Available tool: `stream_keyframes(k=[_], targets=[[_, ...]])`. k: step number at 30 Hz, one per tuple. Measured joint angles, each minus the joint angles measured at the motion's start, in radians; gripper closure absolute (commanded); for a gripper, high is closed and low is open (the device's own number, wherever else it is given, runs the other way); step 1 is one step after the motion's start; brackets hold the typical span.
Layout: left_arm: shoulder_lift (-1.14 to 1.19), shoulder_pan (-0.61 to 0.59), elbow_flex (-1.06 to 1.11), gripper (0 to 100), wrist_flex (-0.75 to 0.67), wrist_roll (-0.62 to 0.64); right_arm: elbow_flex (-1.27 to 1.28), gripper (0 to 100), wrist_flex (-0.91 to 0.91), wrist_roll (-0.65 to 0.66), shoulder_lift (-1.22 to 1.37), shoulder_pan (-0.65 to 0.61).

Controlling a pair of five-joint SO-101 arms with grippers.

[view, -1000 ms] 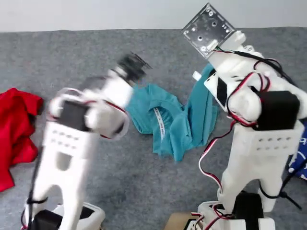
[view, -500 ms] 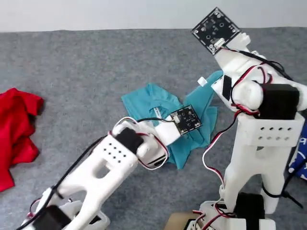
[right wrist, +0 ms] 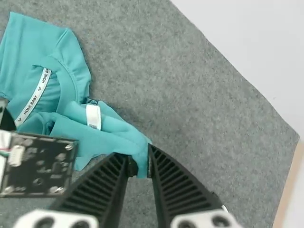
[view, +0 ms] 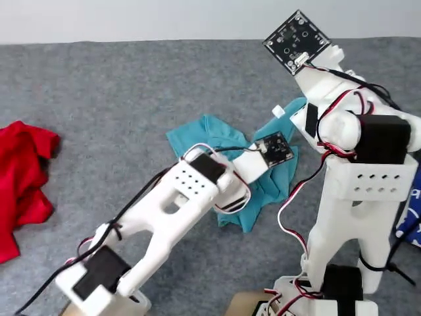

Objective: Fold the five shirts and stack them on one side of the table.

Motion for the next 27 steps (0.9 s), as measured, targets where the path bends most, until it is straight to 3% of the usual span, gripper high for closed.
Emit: stream_keyframes(k=[27], targets=[[0.370, 0.032, -0.226, 83, 0.086, 0.008, 0.005, 98.9, 0.000, 0.000, 0.029, -0.044]])
